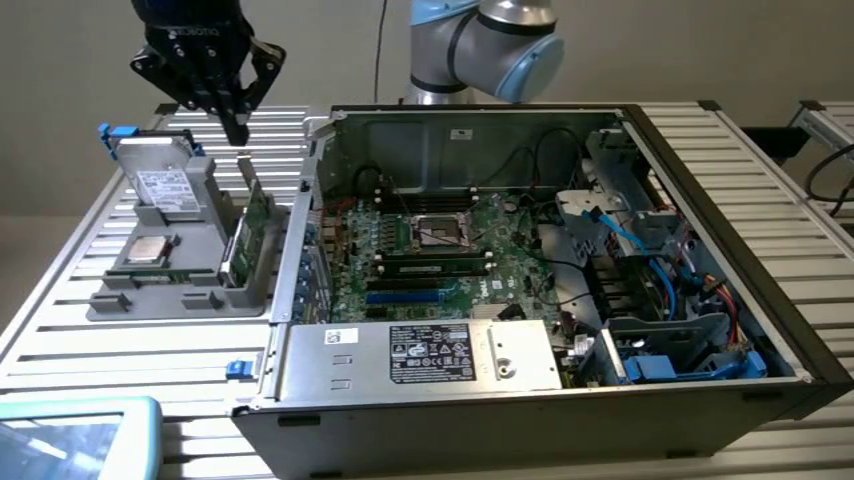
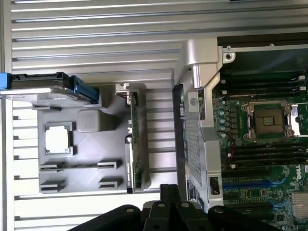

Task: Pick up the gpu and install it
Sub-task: 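Reach for the gpu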

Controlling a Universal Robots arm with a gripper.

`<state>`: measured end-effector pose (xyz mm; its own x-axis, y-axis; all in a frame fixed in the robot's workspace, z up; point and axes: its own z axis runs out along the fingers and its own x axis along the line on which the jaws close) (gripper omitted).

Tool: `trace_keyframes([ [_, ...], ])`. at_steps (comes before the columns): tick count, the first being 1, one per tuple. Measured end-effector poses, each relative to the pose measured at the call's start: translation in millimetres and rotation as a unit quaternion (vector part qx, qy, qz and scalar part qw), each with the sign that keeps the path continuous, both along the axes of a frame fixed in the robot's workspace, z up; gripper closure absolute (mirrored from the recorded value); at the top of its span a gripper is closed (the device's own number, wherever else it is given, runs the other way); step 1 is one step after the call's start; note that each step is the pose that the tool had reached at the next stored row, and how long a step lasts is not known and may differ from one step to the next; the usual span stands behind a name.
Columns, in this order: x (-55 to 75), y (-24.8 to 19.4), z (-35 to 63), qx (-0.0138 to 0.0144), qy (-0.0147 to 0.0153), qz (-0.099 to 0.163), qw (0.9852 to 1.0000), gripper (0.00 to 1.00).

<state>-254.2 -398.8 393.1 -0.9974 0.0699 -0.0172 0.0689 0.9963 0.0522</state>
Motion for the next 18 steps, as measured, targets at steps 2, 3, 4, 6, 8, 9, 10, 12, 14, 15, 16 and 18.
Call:
trace_keyframes([
  [2,-5.7,0.0,-0.1,0.0,0.0,0.001,1.0,0.89],
  [3,-8.6,0.1,-0.2,0.0,0.0,0.002,1.0,0.89],
  [4,-11.1,0.2,-0.3,0.0,0.0,0.002,1.0,0.89],
  [6,-17.2,0.5,-0.5,0.0,0.0,0.005,1.0,0.89],
  [8,-22.2,0.8,-0.8,0.0,0.0,0.007,1.0,0.89],
  [9,-24.9,1.0,-0.9,0.0,0.0,0.008,1.0,0.89],
  [10,-27.4,1.2,-1.0,0.0,0.0,0.009,1.0,0.89],
  [12,-32.3,1.8,-1.2,0.0,0.0,0.011,0.9999,0.89],
  [14,-37.0,3.0,-1.5,0.0,0.0,0.013,0.9999,0.89],
  [15,-39.2,3.7,-1.6,0.0,0.0,0.014,0.9999,0.89],
  [16,-41.5,4.5,-1.7,0.0,0.0,0.016,0.9999,0.89],
  [18,-45.8,6.2,-2.0,0.0,0.0,0.018,0.9998,0.89],
])
